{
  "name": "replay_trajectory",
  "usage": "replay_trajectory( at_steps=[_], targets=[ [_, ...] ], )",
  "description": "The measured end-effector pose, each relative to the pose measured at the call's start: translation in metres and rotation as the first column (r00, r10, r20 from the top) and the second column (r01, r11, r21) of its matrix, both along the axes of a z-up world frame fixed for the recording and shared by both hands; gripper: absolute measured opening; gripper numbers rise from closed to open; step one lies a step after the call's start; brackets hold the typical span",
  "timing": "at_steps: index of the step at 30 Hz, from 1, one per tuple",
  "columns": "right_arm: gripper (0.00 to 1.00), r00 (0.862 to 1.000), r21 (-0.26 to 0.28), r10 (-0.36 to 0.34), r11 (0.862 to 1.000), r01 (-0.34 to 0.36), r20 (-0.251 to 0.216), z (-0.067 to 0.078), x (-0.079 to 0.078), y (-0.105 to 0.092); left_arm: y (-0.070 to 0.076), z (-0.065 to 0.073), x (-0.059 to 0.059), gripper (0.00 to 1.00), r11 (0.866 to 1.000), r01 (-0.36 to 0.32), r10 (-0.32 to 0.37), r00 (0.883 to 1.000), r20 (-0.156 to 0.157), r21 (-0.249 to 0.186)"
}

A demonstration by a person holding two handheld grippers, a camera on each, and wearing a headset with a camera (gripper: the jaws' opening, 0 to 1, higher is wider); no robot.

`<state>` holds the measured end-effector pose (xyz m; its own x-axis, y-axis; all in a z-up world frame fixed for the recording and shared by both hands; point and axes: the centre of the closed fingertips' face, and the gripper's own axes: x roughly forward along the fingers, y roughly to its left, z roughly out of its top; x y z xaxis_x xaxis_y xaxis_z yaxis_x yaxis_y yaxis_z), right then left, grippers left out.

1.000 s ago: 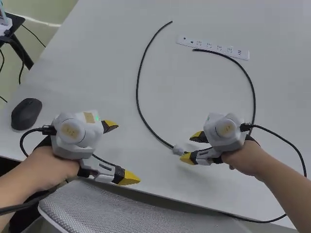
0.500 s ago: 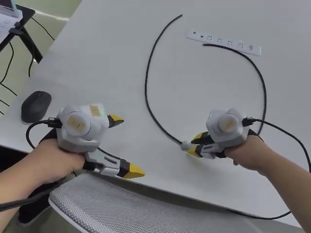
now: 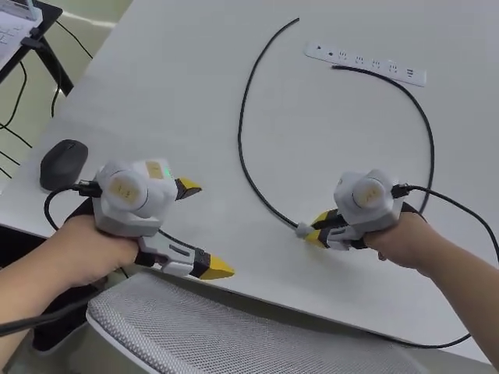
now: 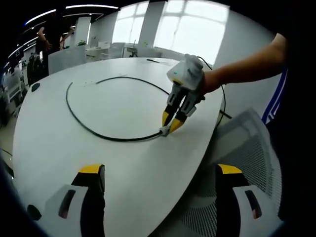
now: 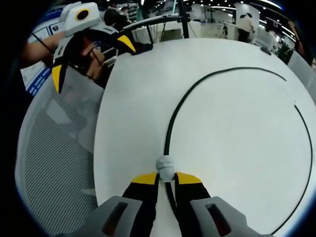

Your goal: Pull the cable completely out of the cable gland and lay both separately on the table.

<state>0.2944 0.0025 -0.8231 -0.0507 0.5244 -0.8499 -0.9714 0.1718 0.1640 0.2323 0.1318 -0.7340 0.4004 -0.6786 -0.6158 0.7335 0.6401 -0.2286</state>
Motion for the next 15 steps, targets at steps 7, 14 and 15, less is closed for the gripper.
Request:
replay_trajectory(
  at_steps=[7,14,15],
  targets=[
    [0.07,1.0,-0.01,-0.001,1.0,0.001,0.02,0.001,0.0,0.0,0.0,0.002,-0.001,0.92,1.0,0.0,0.0,1.0,0.002,-0.012],
    [0.07,1.0,-0.008,-0.006,1.0,0.006,0.01,0.014,-0.004,0.001,-0.005,0.007,0.002,0.91,0.999,0.006,-0.005,1.0,0.011,-0.037],
    [0.07,1.0,-0.006,-0.006,1.0,0.006,0.011,0.016,-0.004,0.001,-0.006,0.008,0.003,0.9,0.999,0.006,-0.006,1.0,0.011,-0.042]
  ],
)
